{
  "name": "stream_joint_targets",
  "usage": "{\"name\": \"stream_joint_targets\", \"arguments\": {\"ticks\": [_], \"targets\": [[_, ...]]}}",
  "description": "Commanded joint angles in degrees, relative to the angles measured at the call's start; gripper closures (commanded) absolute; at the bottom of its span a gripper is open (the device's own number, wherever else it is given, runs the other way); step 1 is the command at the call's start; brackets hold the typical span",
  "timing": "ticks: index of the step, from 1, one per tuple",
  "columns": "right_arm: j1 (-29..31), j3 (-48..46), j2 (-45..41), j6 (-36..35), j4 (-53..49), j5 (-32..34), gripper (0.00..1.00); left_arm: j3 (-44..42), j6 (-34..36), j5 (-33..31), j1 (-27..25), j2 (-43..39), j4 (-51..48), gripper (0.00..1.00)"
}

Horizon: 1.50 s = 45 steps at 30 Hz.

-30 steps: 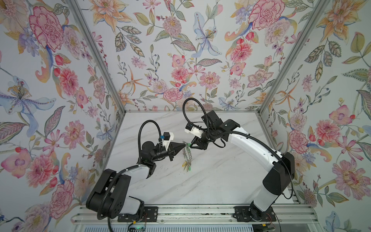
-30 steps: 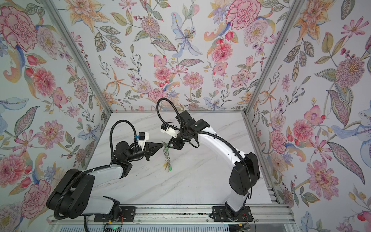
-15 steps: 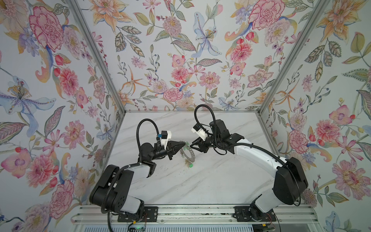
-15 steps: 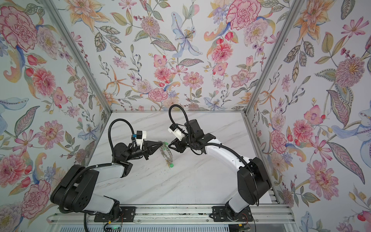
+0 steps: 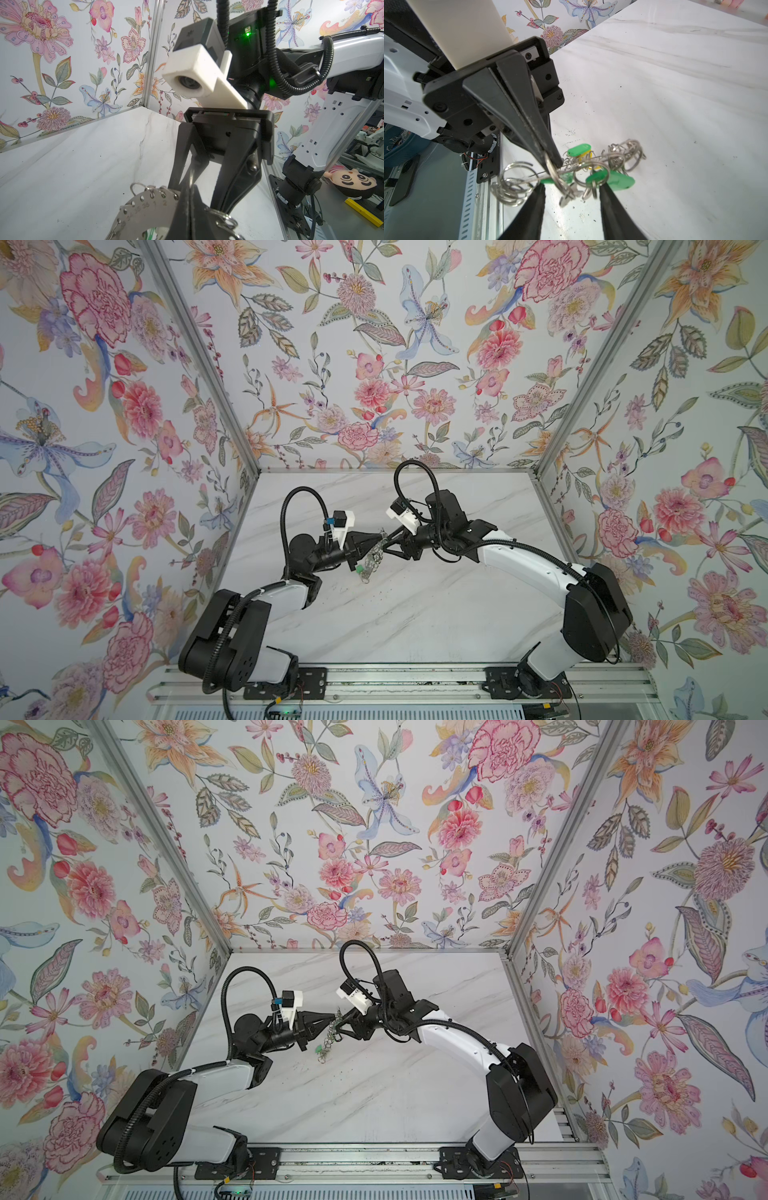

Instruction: Remove the keys from the keyring

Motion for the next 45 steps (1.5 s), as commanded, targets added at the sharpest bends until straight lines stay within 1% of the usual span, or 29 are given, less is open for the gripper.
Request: {"name": "stream_joint_targets", "arguments": {"ticks": [1,7,12,16,19,24,29,35,45], "targets": [[1.1,0.8,1.2,0.7,1.4,-0.8,0.56,1.0,1.9,-0.6,0.5,-2.1,1.3,1.00],[1.3,-0.5,0.6,0.7,0.7,2.9,0.55,0.9,3.4,-1.0,0.5,-3.5,-1.0,1.00],[1.4,-2.5,-0.5,2.3,2.6,4.9,0.54,0.6,3.7,-1.4,0.6,-4.3,-1.3,1.00],[1.5,-4.5,-1.4,3.5,5.4,5.6,0.54,0.5,3.8,-1.4,0.6,-4.5,-1.4,1.00],[1.5,-3.7,-1.0,3.9,5.3,5.3,0.56,0.2,3.5,-1.4,0.6,-5.0,-1.2,1.00],[1.7,-3.5,-1.4,4.4,6.8,4.6,0.63,-0.3,3.9,-1.9,0.6,-5.7,-1.8,1.00],[1.7,-3.7,-1.7,4.4,7.1,4.6,0.82,-0.3,4.0,-1.9,0.6,-5.8,-2.2,1.00],[1.8,-4.3,-1.9,4.7,8.1,4.0,0.99,-0.1,4.1,-1.9,0.6,-5.9,-2.6,1.00],[1.3,-5.2,-1.4,4.0,6.0,3.7,1.00,-0.1,4.9,-2.6,0.8,-8.0,-4.0,1.00]]}}
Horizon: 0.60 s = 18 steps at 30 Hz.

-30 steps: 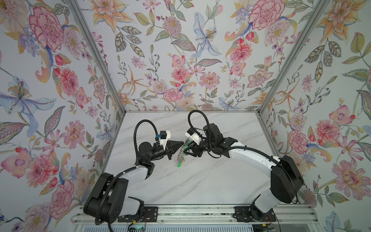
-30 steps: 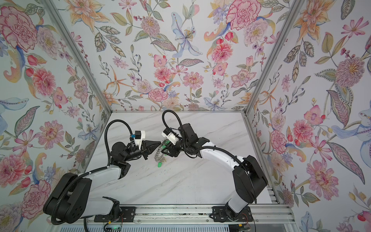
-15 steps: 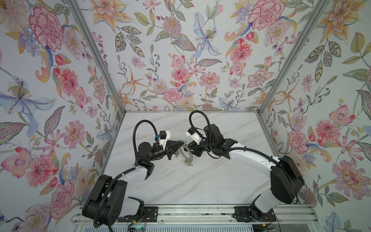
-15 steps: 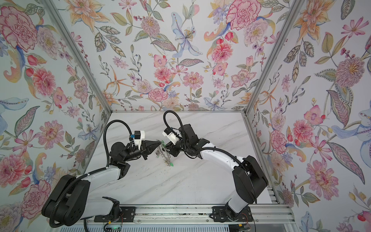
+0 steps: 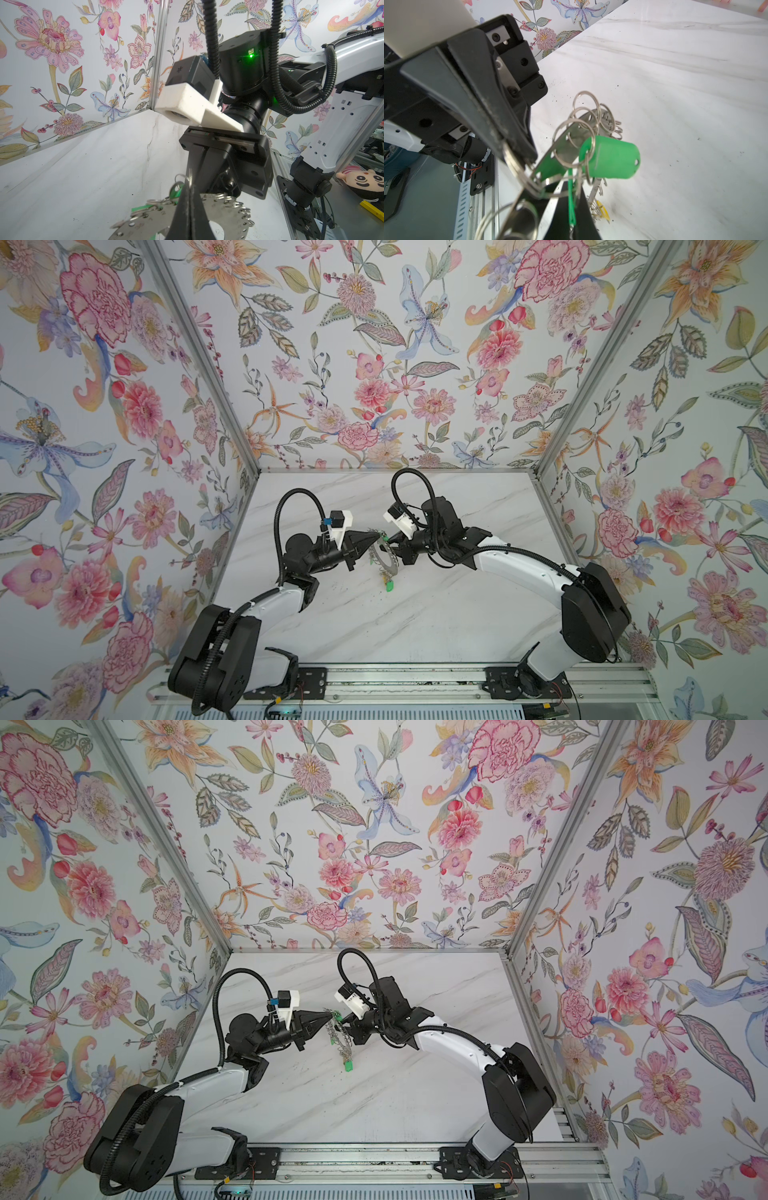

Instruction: Remove the keys from the keyring

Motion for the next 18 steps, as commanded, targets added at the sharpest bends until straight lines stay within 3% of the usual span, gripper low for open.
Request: {"name": "stream_joint_targets", "arguments": {"ticks": [1,11,18], "targets": [[-0.2,-1.6,-1.1,-0.3,-0.1,-0.5,1.00,-0.1,1.2,-0.7,0.6,-2.5,2.6,1.00],[2.7,0.7,1.4,-4.6,-6.7,-5.9,1.00,0.4,0.8,-1.2,0.7,-2.0,4.1,1.00],[0.2,-0.6,0.7,-3.0,-5.3,-3.6,1.00,0.1,0.9,-1.5,0.9,-2.4,4.1,1.00]]}}
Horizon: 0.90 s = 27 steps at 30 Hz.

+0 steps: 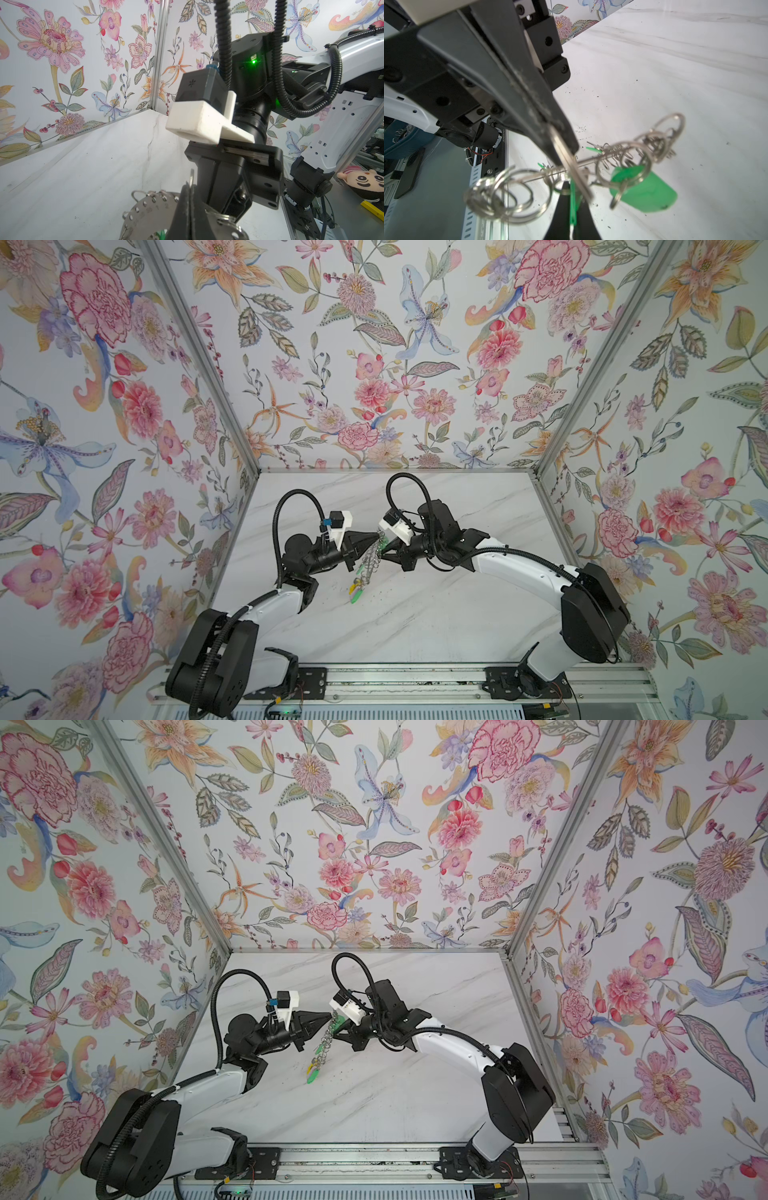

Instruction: Remove the keys from the keyring

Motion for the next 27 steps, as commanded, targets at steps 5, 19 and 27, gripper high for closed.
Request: {"name": "stream_joint_targets", "arguments": {"ticks": [5,19,27], "targets": [[-2.8,-1.4,0.0,1.0,-2.7,0.5,1.00,-0.7,4.4,-4.6,0.9,-5.2,0.6,1.00],[-3.0,-1.9,1.3,2.1,-2.0,-0.5,1.00,-4.8,10.1,-16.7,0.9,-17.9,-5.3,1.00],[-1.1,0.9,4.1,0.6,-6.0,-3.6,1.00,-6.5,11.5,-21.7,0.8,-23.4,-6.3,1.00]]}}
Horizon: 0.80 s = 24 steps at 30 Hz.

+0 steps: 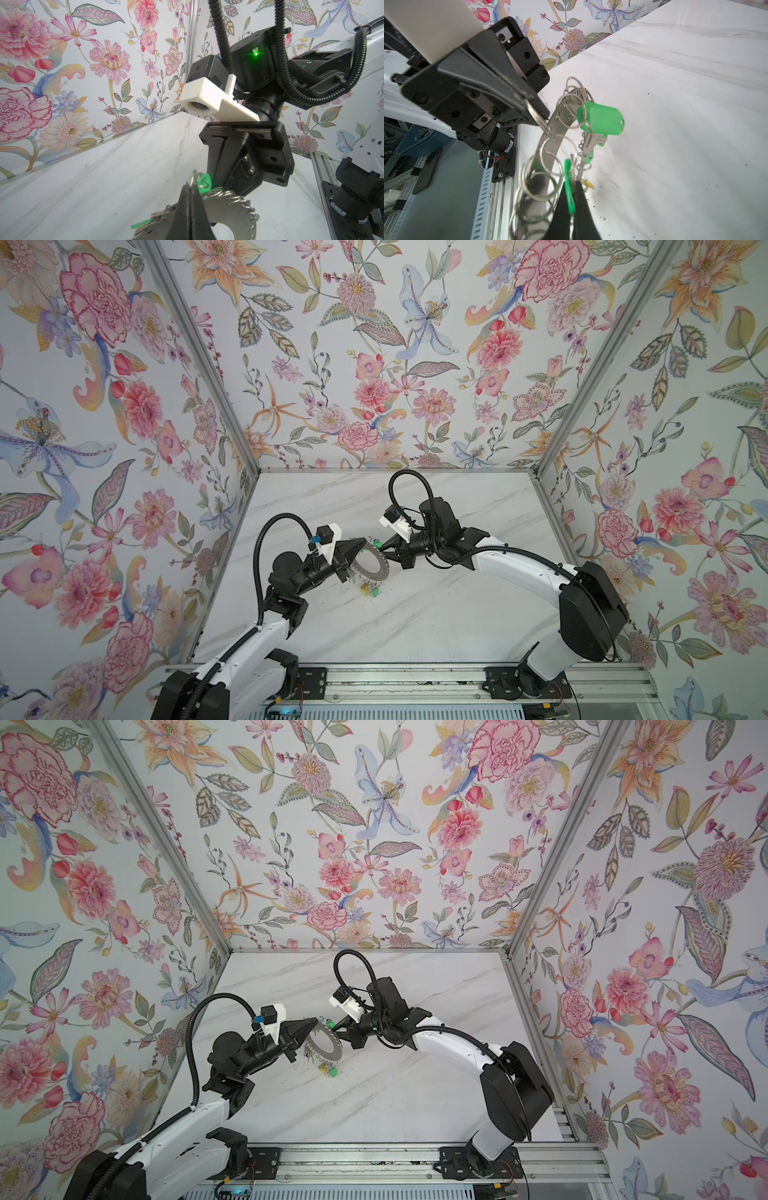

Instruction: Remove the keys from the keyring

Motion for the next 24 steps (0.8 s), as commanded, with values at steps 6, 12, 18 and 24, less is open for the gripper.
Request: {"name": "stream_joint_targets", "arguments": {"ticks": [6,12,18,24], "targets": [[0.3,0.0,3.8,-0.9,-10.3,2.2,1.00,-0.4,3.3,-12.2,1.0,-6.1,8.4,1.00],[-1.5,-0.8,3.8,-0.5,-10.0,4.0,1.00,-0.9,4.9,-16.7,1.0,-5.1,7.1,1.00],[-3.1,-0.4,5.1,0.9,-9.4,5.0,1.00,-2.4,5.1,-19.9,1.0,-4.4,8.5,1.00],[-3.3,0.2,5.8,2.0,-9.3,6.8,1.00,-2.8,5.0,-20.5,1.0,-4.2,9.0,1.00]]}}
